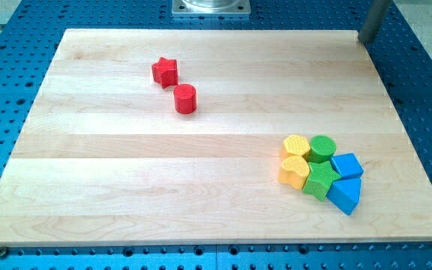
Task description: Separate green circle from the yellow hexagon
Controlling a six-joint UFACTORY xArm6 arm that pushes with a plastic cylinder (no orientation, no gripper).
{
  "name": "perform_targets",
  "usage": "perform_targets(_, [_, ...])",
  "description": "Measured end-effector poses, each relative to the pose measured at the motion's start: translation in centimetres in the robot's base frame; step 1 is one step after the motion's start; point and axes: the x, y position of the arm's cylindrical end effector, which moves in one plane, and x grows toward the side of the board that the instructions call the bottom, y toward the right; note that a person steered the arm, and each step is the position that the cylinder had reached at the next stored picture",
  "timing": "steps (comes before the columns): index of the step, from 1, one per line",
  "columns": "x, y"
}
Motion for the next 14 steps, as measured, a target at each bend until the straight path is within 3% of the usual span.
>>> perform_targets(1, [2.7,-0.2])
perform_targets(3, [15.0,-7.2])
perform_targets(5, [15.7,-8.6])
perform_targets(7, [19.8,-7.3])
perform_targets(9, [34.5,-4.8])
perform_targets(10, [30.4,-9.0])
perform_targets(11, [29.8,-12.7])
perform_targets(14, [28.2,-15.5])
